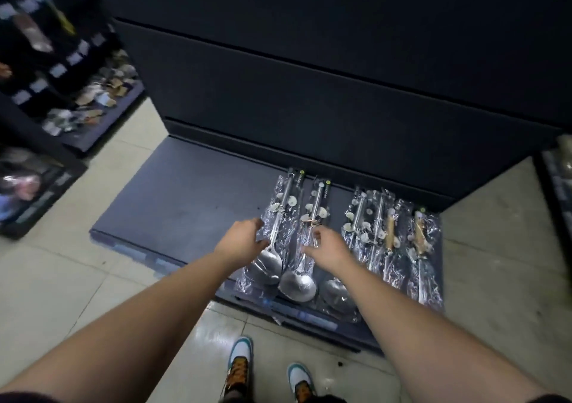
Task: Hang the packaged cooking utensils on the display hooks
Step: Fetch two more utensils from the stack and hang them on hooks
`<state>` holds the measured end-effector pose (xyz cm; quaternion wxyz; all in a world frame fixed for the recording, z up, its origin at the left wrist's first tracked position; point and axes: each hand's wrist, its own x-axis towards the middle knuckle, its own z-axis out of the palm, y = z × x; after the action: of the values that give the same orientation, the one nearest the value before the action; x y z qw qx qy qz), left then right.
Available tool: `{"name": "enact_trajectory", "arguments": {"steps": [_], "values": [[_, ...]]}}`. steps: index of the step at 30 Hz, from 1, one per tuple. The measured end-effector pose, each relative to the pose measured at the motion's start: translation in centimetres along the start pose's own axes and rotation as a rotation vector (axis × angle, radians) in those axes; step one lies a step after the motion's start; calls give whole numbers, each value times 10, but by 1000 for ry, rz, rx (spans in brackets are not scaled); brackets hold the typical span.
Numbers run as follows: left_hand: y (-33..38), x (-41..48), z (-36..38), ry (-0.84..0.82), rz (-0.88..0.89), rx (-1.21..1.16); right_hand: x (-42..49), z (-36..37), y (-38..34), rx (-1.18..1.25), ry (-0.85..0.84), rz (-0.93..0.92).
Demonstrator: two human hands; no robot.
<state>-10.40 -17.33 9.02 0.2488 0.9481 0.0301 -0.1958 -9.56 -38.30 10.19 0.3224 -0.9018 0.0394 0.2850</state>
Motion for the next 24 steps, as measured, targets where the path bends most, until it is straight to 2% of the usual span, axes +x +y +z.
{"name": "enact_trajectory", "arguments": {"steps": [5,11,20,24], "values": [[-19,59,28,-87,3,-21,33,20,15,73,73,158],[-35,110,57,-72,-109,-89,72,37,36,121,110,285],[-25,142,83,-56,-240,-287,105,59,51,157,150,365],[-17,147,90,-40,-279,-291,113,68,53,175,163,397]]}}
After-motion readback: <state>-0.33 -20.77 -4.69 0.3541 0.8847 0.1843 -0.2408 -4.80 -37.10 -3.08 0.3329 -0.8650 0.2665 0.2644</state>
